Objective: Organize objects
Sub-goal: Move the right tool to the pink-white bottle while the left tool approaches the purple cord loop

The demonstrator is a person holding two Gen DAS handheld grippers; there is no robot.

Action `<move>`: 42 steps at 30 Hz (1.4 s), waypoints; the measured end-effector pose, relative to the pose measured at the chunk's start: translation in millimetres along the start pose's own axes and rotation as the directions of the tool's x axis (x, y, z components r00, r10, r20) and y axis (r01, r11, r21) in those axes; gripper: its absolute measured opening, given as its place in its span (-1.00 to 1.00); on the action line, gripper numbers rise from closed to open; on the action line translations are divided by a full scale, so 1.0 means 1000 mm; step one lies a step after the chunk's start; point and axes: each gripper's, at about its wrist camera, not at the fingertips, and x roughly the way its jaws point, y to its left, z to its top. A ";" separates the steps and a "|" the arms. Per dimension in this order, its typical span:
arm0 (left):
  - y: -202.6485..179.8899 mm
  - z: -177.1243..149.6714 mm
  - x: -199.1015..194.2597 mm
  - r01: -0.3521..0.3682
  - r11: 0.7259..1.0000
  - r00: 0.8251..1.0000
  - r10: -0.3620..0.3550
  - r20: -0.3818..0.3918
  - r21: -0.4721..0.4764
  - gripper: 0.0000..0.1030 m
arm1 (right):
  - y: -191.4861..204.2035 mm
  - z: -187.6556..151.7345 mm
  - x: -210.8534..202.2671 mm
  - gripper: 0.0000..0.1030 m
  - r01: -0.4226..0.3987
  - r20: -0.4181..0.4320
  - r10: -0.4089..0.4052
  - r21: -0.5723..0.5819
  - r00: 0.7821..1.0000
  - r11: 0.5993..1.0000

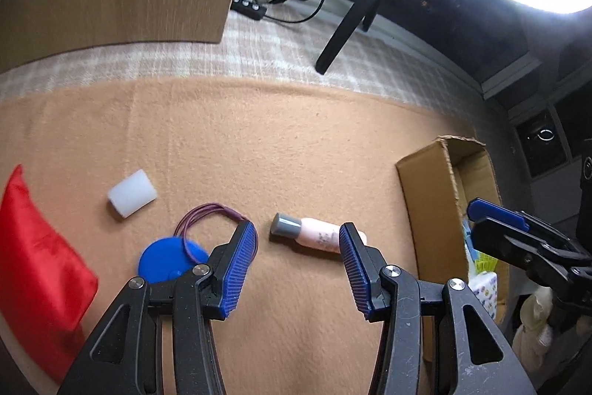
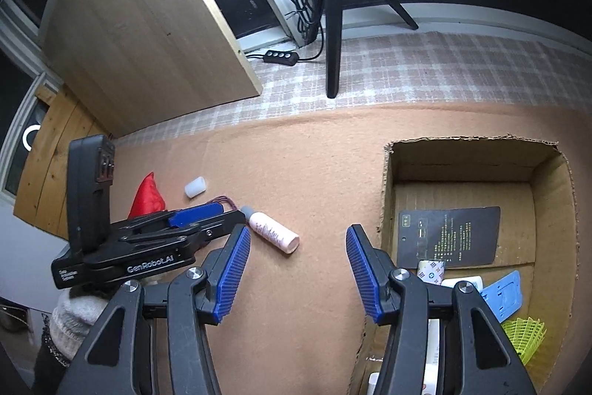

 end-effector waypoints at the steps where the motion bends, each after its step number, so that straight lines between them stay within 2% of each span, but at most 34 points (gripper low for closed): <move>1: 0.002 0.001 0.003 -0.005 1.000 1.000 0.005 -0.007 -0.001 -0.01 | -0.001 0.001 0.000 -0.02 -0.002 -0.001 0.002 0.005 1.000 1.000; 7: 0.010 -0.001 0.018 -0.009 1.000 0.999 0.009 -0.038 0.002 -0.03 | -0.005 0.004 0.000 -0.02 -0.004 -0.002 0.004 0.015 1.000 1.000; 16: -0.007 -0.030 0.013 0.023 0.989 0.997 -0.012 -0.076 0.146 -0.03 | 0.001 0.007 0.009 -0.02 -0.017 -0.018 0.017 0.013 1.000 1.000; 18: -0.010 -0.038 0.012 0.057 0.987 0.994 -0.043 -0.099 0.147 -0.03 | 0.005 0.006 0.012 -0.02 -0.024 -0.022 0.024 0.005 0.999 1.000; 23: -0.025 -0.072 0.007 0.119 0.969 0.984 -0.085 -0.158 0.218 -0.03 | 0.015 0.004 0.019 -0.02 -0.041 -0.039 0.041 -0.008 0.998 0.999; 29: -0.027 -0.119 -0.010 0.162 0.961 0.977 -0.123 -0.176 0.223 -0.03 | 0.027 0.002 0.036 -0.03 -0.045 -0.085 0.042 -0.029 0.995 0.999; 34: -0.020 -0.138 -0.024 0.129 0.970 0.983 -0.097 -0.157 0.205 -0.06 | 0.044 0.004 0.061 -0.03 -0.004 -0.118 -0.006 -0.087 0.993 0.996; 38: -0.017 -0.147 -0.033 0.091 0.975 0.988 -0.063 -0.141 0.201 -0.12 | 0.056 0.005 0.081 -0.03 0.059 -0.126 -0.079 -0.153 0.989 0.986; 42: -0.012 -0.156 -0.042 0.071 0.977 0.990 -0.045 -0.133 0.202 -0.13 | 0.063 0.005 0.098 -0.03 0.075 -0.148 -0.103 -0.184 0.984 0.980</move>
